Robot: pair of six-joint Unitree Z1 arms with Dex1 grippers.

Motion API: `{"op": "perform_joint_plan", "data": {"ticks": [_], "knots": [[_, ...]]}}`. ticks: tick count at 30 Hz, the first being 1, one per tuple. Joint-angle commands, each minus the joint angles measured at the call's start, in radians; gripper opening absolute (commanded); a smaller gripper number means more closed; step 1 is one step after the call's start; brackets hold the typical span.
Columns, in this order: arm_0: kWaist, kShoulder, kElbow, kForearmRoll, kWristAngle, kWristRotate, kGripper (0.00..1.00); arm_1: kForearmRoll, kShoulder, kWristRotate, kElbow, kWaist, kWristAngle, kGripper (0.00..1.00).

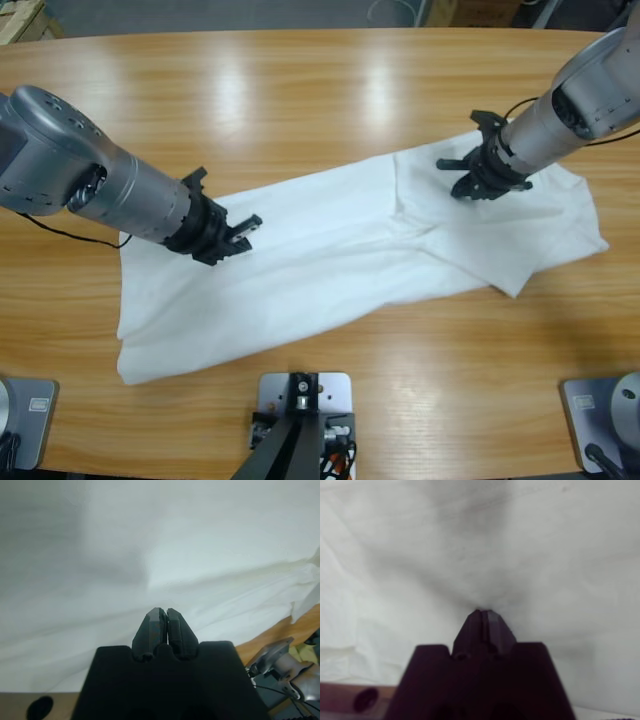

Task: Fold clothes

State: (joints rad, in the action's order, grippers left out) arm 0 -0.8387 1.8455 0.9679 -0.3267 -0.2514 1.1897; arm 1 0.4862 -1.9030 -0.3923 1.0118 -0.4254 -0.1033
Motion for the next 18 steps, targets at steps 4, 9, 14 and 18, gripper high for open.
{"op": "perform_joint_plan", "data": {"ticks": [4, 9, 14, 18], "knots": [[-0.044, 0.045, 0.01, 0.006, -0.055, 0.013, 0.0, 0.011, -0.087, 0.018, -0.104, 0.027, 0.021, 0.0], [-0.098, 0.041, -0.021, 0.006, -0.097, 0.032, 0.0, 0.011, -0.087, 0.018, -0.096, 0.031, 0.021, 0.0], [-0.12, 0.102, -0.079, 0.014, -0.097, 0.064, 0.0, 0.011, -0.077, 0.019, -0.104, 0.036, 0.024, 0.0], [-0.12, 0.116, -0.102, 0.065, -0.096, 0.073, 0.0, 0.014, -0.067, 0.03, -0.107, 0.048, 0.025, 0.0]]}}
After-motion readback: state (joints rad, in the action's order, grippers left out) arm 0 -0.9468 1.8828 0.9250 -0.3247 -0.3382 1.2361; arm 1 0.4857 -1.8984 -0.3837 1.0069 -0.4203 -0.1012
